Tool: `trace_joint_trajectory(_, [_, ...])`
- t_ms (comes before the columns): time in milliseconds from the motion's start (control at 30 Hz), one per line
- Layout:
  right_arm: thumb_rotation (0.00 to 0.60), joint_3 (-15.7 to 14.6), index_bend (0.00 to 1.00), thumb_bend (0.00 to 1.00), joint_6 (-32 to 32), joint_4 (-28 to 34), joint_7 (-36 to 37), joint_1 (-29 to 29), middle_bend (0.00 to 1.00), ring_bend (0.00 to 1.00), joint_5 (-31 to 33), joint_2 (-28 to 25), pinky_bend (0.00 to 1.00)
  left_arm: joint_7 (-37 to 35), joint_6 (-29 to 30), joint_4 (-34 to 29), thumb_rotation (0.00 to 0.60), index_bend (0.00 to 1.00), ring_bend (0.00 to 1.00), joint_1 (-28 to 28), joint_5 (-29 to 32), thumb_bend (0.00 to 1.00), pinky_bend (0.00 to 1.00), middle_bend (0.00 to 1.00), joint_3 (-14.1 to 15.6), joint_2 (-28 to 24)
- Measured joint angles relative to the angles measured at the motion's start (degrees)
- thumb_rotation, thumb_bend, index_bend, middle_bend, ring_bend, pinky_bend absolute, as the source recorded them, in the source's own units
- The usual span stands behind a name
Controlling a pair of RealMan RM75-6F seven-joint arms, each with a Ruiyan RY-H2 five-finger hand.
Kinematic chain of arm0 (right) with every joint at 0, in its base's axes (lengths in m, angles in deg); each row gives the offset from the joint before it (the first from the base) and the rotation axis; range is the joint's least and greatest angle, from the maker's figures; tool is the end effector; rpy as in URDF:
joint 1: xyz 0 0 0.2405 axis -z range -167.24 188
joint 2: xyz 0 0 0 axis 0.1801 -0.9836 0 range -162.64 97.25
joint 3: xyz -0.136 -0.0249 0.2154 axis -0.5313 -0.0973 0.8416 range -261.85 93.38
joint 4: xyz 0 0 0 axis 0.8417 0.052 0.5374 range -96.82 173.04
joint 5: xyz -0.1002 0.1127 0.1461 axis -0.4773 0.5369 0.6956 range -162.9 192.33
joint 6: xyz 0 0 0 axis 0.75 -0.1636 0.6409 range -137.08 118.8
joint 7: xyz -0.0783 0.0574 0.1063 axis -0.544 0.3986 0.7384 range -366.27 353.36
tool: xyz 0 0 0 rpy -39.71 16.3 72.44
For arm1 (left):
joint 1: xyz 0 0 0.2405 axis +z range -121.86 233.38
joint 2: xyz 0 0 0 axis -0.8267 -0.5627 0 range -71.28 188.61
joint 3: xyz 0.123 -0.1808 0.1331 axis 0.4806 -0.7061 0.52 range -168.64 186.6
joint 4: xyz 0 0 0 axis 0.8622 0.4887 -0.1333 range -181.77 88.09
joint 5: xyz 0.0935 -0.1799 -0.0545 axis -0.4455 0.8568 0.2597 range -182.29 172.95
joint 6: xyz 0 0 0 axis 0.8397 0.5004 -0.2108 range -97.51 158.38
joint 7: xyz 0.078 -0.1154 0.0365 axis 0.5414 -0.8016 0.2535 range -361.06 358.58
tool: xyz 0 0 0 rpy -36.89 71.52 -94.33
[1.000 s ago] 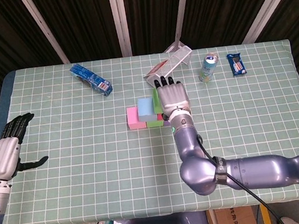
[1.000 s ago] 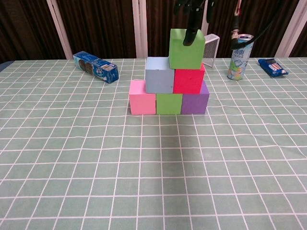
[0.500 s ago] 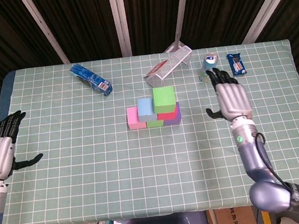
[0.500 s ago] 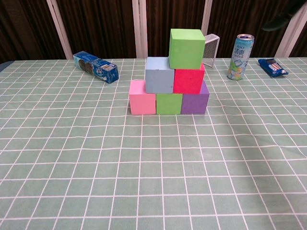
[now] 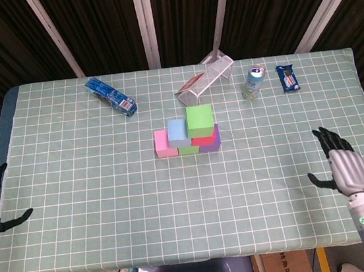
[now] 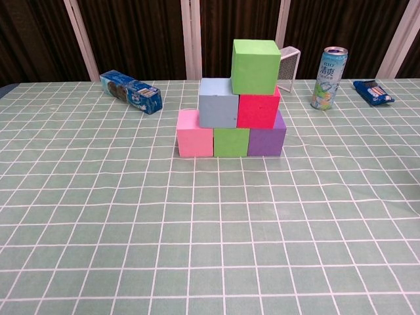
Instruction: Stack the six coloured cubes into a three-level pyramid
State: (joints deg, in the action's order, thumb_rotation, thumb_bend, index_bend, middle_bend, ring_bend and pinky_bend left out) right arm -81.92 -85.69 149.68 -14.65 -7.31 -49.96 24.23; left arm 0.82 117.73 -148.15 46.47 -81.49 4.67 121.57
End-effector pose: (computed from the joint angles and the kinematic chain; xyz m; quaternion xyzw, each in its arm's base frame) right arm -0.2623 -0.2269 0.1580 0.5702 -0.4821 0.3521 0.5644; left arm -0.2840 0.2045 0.1674 -0.5353 -0.4153 -0.4281 0.5981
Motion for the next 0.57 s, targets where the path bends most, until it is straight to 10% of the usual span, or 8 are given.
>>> trace_joint_trajectory(567, [0.600, -5.7, 0.00, 0.30, -6.6, -13.2, 10.7, 9.9, 0.00, 0.00, -15.8, 4.0, 0.10, -5.7, 0.4, 6.3, 0.600, 0.00, 0.00, 3.5, -2.7, 0.09, 0.04, 0.00, 2.0, 0.1])
